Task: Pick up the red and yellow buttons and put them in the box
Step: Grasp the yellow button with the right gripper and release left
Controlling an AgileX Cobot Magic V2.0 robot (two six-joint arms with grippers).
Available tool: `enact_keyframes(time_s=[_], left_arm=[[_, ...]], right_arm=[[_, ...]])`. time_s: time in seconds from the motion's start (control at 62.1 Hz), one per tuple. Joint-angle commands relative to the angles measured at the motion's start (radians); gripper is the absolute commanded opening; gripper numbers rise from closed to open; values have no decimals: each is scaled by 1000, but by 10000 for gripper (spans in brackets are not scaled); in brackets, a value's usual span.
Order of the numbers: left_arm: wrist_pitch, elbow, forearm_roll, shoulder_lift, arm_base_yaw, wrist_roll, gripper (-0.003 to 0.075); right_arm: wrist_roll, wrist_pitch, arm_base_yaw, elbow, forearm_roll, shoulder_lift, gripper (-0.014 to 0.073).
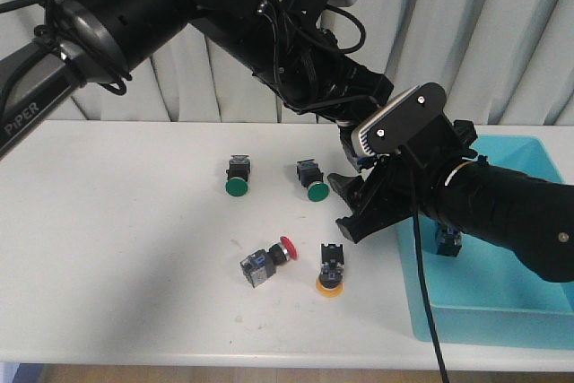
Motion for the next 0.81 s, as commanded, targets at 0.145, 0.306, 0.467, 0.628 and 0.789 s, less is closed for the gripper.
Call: enact_keyframes(time_s=[0.145, 0.306, 0.467, 0.628, 0.789], left_arm=[[-40, -30, -58, -69, -17, -23, 4], [-43, -30, -58, -69, -24, -23, 4], [-43, -30, -57, -69, -34, -19, 10], [-54, -30, -54, -69, -36, 11, 36], [-68, -30, -47, -69, -36, 14, 321]], right_arm=[[34, -98, 1, -31, 2, -45, 450], [70, -103, 1, -31, 2, -56, 241], [86, -117, 1, -31, 2, -56, -11], [86, -117, 1, -31, 2, -56, -8], [85, -118, 1, -31, 1, -56, -8]])
